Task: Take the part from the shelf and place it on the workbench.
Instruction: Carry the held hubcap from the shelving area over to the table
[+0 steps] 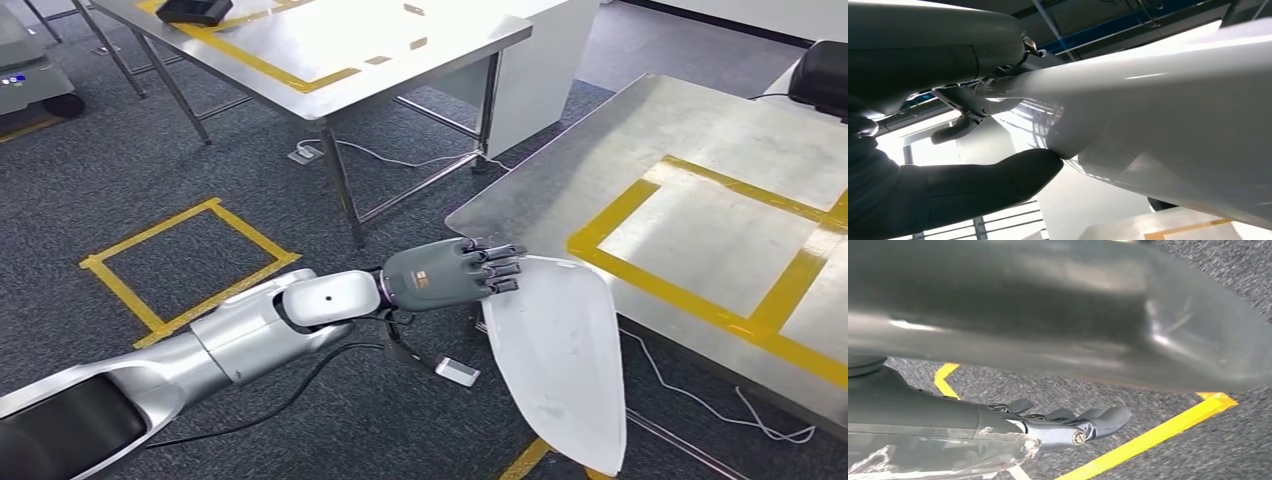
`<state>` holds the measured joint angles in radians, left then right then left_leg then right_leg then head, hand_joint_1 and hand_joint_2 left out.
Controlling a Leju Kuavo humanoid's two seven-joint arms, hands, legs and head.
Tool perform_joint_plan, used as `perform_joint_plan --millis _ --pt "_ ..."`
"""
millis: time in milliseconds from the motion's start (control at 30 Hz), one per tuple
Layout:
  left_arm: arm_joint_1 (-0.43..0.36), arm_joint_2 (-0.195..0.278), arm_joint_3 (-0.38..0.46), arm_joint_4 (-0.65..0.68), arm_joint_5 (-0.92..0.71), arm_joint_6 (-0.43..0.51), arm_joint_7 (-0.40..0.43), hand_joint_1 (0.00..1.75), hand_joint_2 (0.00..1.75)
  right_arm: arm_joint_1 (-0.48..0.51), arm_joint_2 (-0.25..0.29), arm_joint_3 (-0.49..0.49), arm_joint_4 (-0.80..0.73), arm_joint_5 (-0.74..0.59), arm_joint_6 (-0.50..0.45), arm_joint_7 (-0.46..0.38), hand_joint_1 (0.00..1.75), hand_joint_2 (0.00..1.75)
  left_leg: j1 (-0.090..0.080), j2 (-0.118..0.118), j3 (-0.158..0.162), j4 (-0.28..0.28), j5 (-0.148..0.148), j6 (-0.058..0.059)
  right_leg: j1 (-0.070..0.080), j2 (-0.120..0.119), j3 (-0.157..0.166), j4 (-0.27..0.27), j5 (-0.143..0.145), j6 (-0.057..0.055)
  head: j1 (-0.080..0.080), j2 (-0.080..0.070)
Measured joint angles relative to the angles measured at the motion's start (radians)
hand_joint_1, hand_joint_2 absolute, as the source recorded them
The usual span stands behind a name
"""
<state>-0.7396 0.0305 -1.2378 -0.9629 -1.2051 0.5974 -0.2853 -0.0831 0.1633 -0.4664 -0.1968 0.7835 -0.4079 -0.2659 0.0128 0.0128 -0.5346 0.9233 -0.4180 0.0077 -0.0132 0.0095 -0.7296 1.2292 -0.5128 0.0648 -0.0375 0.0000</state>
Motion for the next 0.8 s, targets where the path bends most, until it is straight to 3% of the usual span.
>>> perform_joint_plan --millis 33,67,133,167,233,300,367,400,500,533,567,600,667,700,733,800 --pt "0.004 0.000 0.000 0.001 0.000 0.000 0.000 1.69 1.75 0.001 0.000 -0.001 0.000 -0.001 0.000 0.000 0.00 0.00 0.003 0.004 0.003 0.000 -0.004 -0.004 -0.005 -0.001 -0.024 0.033 0.002 0.007 0.000 0.000" --pt "0.007 0.001 -0.001 0.001 0.000 0.000 0.000 1.69 1.75 0.002 0.000 -0.002 0.000 -0.002 -0.001 0.000 0.00 0.00 0.007 0.008 0.007 0.002 -0.009 -0.010 -0.010 -0.004 -0.029 0.027 0.023 0.016 0.000 0.000" --pt "0.010 0.002 -0.001 0.003 0.000 0.000 0.000 1.69 1.75 0.003 0.000 -0.004 0.000 -0.002 -0.002 0.000 0.00 0.00 0.018 0.015 0.016 0.013 -0.026 -0.031 -0.024 -0.025 0.014 -0.083 0.097 0.042 0.000 0.000" --pt "0.010 0.003 0.000 0.004 0.000 0.000 0.000 1.69 1.75 0.002 0.002 -0.005 0.000 -0.002 -0.003 0.000 0.00 0.00 0.021 0.019 0.017 0.025 -0.038 -0.042 -0.028 -0.038 0.043 -0.140 0.119 0.052 0.006 0.000" --pt "0.011 0.005 0.001 0.005 0.000 0.000 0.000 1.69 1.75 -0.002 0.006 -0.006 0.001 -0.001 -0.007 0.001 0.00 0.00 0.019 0.025 0.014 0.049 -0.057 -0.061 -0.031 -0.048 0.068 -0.187 0.120 0.043 0.011 0.000" --pt "0.012 0.007 0.001 0.005 0.000 0.001 0.000 1.69 1.75 -0.006 0.008 -0.006 0.000 0.001 -0.010 0.002 0.00 0.00 0.018 0.027 0.014 0.057 -0.067 -0.071 -0.031 -0.028 0.059 -0.173 0.107 0.014 0.001 0.000" --pt "0.011 0.007 0.002 0.005 0.000 0.001 0.000 1.69 1.75 -0.005 0.008 -0.007 0.000 0.002 -0.010 0.002 0.00 0.00 0.019 0.022 0.008 0.085 -0.089 -0.076 -0.030 -0.006 0.056 -0.165 0.100 -0.001 -0.013 0.000" --pt "0.011 0.006 0.002 0.005 0.000 0.001 0.000 1.69 1.75 -0.004 0.008 -0.007 -0.001 0.002 -0.011 0.002 0.00 0.00 0.018 0.017 -0.014 0.129 -0.112 -0.075 -0.028 0.003 0.057 -0.165 0.098 -0.007 -0.017 0.000" --pt "0.013 0.007 0.001 0.006 0.000 0.002 0.001 1.69 1.75 -0.002 0.008 -0.008 -0.001 0.004 -0.013 0.002 0.00 0.00 0.004 0.005 -0.143 0.332 -0.177 -0.061 -0.019 0.024 0.063 -0.173 0.097 -0.018 -0.027 0.000" --pt "0.014 0.008 0.001 0.006 0.000 0.002 0.001 1.69 1.75 0.000 0.008 -0.008 -0.001 0.007 -0.016 0.003 0.00 0.00 -0.004 0.003 -0.177 0.367 -0.174 -0.052 -0.016 0.031 0.064 -0.175 0.096 -0.022 -0.029 0.000" --pt "0.015 0.009 0.001 0.006 0.000 0.002 0.001 1.69 1.75 0.002 0.008 -0.008 -0.001 0.011 -0.019 0.005 0.00 0.00 -0.014 0.002 -0.194 0.362 -0.149 -0.038 -0.012 0.037 0.065 -0.176 0.095 -0.025 -0.032 0.000" --pt "0.016 0.010 0.001 0.006 0.000 0.002 0.001 1.69 1.75 0.005 0.008 -0.008 -0.001 0.015 -0.022 0.007 0.00 0.00 -0.027 -0.001 -0.189 0.318 -0.107 -0.019 -0.008 0.043 0.066 -0.177 0.095 -0.027 -0.033 0.000" --pt "0.016 0.012 0.001 0.006 0.000 0.002 0.001 1.69 1.75 0.012 0.014 -0.008 0.000 0.022 -0.027 0.009 0.00 0.00 -0.065 -0.013 -0.141 0.175 -0.019 0.031 -0.004 0.051 0.068 -0.181 0.096 -0.031 -0.034 0.000" --pt "0.017 0.013 0.001 0.006 0.000 0.003 0.001 1.69 1.75 0.015 0.018 -0.008 0.000 0.024 -0.029 0.008 0.00 0.00 -0.078 -0.019 -0.116 0.114 0.009 0.048 -0.001 0.054 0.069 -0.182 0.096 -0.033 -0.036 0.000" --pt "0.018 0.015 0.001 0.007 0.000 0.004 0.000 1.69 1.75 0.018 0.022 -0.007 0.001 0.028 -0.030 0.007 0.00 0.00 -0.085 -0.024 -0.098 0.076 0.021 0.045 0.002 0.055 0.070 -0.183 0.095 -0.036 -0.037 0.000" --pt "0.022 0.018 0.001 0.008 0.000 0.005 0.000 1.69 1.75 0.020 0.025 -0.006 0.001 0.032 -0.031 0.005 0.00 0.00 -0.080 -0.027 -0.089 0.054 0.022 0.022 0.009 0.054 0.069 -0.184 0.095 -0.043 -0.041 0.000"
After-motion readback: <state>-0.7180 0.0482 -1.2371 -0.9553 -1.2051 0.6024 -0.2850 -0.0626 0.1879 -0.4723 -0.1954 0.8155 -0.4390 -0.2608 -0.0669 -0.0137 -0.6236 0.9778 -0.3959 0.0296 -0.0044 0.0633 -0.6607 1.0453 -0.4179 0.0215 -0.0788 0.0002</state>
